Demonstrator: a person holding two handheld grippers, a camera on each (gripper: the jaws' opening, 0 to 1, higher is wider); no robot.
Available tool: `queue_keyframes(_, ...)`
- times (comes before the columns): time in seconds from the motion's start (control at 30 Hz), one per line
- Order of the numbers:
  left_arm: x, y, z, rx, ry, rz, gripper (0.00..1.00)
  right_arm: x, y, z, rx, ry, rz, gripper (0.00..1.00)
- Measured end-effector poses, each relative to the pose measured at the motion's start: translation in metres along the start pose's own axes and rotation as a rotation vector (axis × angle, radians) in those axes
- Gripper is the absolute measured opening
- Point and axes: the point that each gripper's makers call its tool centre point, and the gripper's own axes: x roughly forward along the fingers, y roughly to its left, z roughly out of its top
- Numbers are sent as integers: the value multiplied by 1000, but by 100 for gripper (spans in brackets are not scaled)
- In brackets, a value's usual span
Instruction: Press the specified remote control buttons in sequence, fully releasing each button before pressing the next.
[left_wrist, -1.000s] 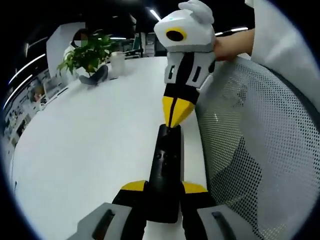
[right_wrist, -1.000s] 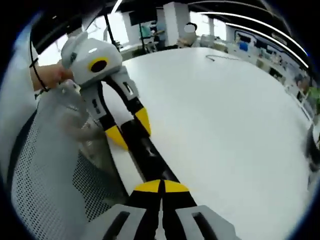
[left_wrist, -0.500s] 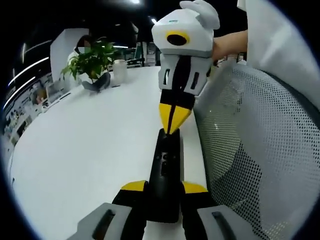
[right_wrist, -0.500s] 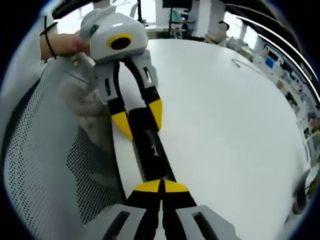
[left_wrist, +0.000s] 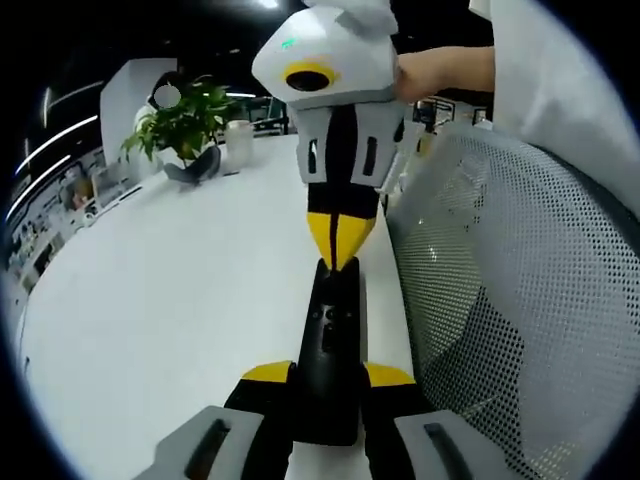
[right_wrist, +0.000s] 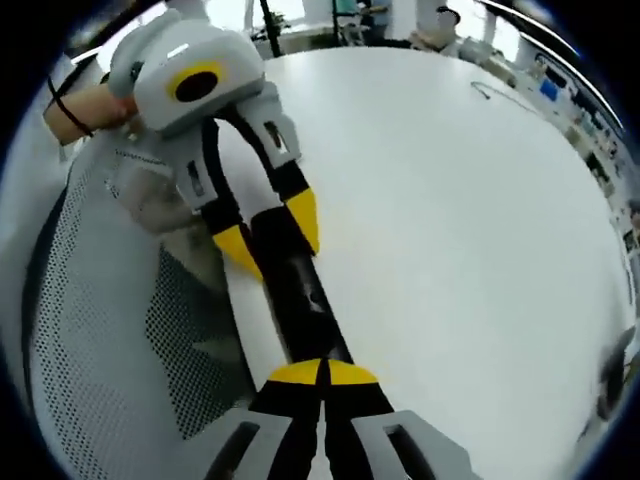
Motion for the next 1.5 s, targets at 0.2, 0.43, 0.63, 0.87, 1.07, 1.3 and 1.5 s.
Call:
queue_keyframes(0.2,0,0,0,-3,-8,1,25,-4,0,2,124,-201,52,0)
queue_keyframes(0.43,0,0,0,-6,-16,3,25,0,7,7,0,-178,25,0)
queue_keyframes(0.63,0,0,0,-6,-22,3,25,4,10,12,-182,-109,4,0)
queue_keyframes(0.87,1,0,0,-1,-23,2,25,2,3,4,-314,1,-52,0)
queue_keyframes(1.07,0,0,0,0,-25,0,25,3,6,7,-374,-14,-47,0)
queue_keyframes(1.3,0,0,-1,-2,-26,1,25,7,9,9,-404,17,-46,0)
queue_keyframes(1.5,0,0,-1,-3,-27,1,25,9,8,9,-467,77,-77,0)
